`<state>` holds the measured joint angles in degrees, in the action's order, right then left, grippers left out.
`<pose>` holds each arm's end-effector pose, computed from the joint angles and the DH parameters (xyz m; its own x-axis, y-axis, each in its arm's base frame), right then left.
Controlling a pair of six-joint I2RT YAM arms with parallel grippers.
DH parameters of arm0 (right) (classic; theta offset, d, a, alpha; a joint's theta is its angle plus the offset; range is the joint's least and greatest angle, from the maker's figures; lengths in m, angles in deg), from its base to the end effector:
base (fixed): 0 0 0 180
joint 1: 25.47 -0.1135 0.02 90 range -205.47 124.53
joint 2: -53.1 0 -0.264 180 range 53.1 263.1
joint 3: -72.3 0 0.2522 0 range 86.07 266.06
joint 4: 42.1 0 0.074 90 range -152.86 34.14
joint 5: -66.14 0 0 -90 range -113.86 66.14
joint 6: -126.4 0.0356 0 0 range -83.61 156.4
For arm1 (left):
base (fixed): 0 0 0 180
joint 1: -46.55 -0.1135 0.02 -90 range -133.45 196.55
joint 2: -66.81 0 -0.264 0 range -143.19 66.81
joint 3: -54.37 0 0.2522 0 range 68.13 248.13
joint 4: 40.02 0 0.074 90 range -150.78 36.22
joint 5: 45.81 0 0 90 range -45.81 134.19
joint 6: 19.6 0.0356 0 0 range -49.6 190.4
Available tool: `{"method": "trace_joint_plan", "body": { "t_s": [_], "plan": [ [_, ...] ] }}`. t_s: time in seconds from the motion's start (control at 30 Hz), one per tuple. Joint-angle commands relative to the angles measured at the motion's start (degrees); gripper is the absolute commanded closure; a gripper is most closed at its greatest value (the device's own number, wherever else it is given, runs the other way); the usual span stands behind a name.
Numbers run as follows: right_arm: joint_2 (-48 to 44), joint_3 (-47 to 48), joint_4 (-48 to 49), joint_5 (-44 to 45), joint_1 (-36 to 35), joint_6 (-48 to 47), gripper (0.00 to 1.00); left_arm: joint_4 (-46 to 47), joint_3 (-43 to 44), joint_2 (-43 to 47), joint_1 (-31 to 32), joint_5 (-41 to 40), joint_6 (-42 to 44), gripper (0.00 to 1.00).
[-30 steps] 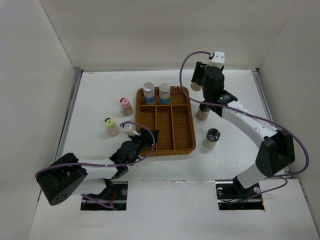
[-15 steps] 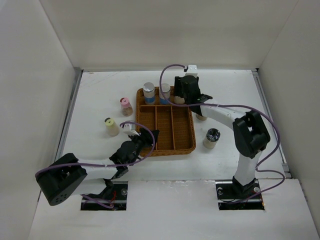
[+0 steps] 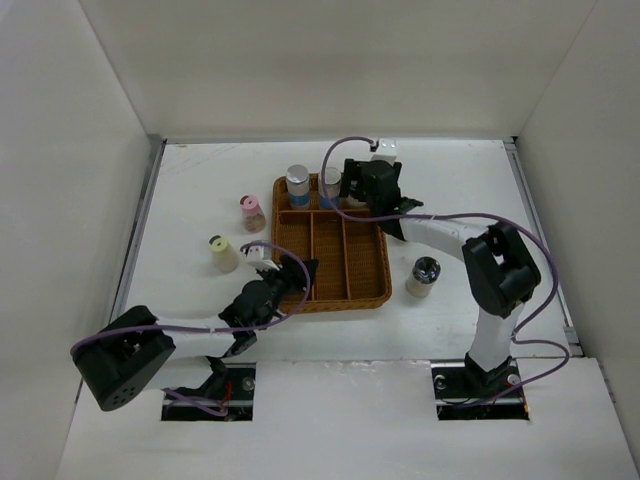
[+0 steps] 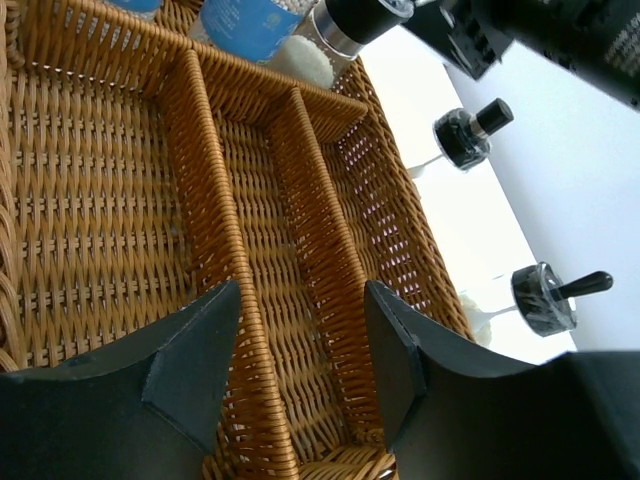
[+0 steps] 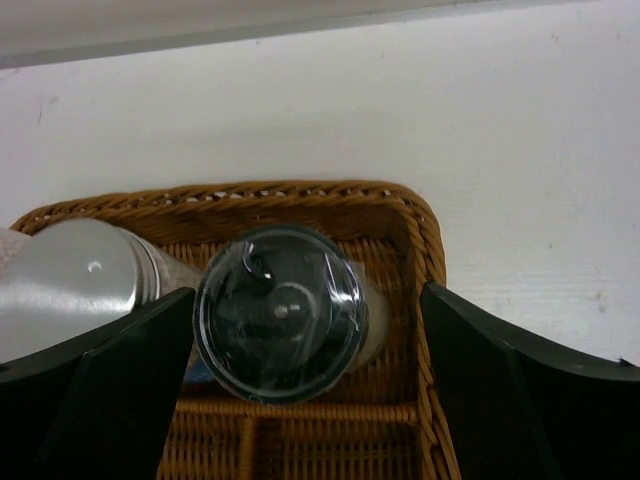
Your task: Organize the condiment bottles
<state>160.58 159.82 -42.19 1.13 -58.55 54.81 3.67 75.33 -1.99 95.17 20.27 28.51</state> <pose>0.3737 0.2255 0.2428 -0.3238 0.1307 -0.9371 -0.0632 0.9852 0.1593 0.1431 -0.1406 0.1650 -0.3151 -0.5657 -0.7621 0.2797 0.7120 -0.6441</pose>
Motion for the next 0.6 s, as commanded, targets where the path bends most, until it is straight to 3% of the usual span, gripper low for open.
{"method": "trace_joint_plan", "body": {
  "t_s": [0.0, 0.17, 0.2, 0.33, 0.4, 0.47, 0.57],
  "plan": [
    [-6.8, -2.8, 3.6, -0.7, -0.4, 2.8, 0.01, 1.4, 3.1, 0.5, 0.3, -0.9, 3.2, 0.49],
    [-21.0, -13.3, 4.7, -0.4, -0.2, 3.9, 0.00, -8.7, 8.3, 6.1, 2.0, -5.9, 8.3, 0.49],
    [-24.0, -16.1, 5.1, -0.2, 0.1, 4.0, 0.07, -13.4, 10.0, 8.7, 1.4, -7.2, 8.5, 0.49],
    [-33.5, -26.4, 5.4, -0.9, 1.7, 7.0, 0.54, -34.0, 17.9, 17.2, -0.8, -12.5, 8.8, 0.49],
    [-35.7, -30.1, 5.5, -2.4, 1.9, 8.5, 0.70, -42.2, 21.0, 18.9, -3.3, -16.0, 9.0, 0.49],
    [-36.6, -32.8, 6.8, -2.8, 1.7, 9.4, 0.74, -48.9, 23.5, 19.5, -6.8, -16.9, 8.3, 0.48],
    [-37.3, -36.0, 10.6, -2.1, 0.7, 9.8, 0.72, -54.5, 27.8, 16.6, -11.5, -16.2, 8.1, 0.42]
  ]
}}
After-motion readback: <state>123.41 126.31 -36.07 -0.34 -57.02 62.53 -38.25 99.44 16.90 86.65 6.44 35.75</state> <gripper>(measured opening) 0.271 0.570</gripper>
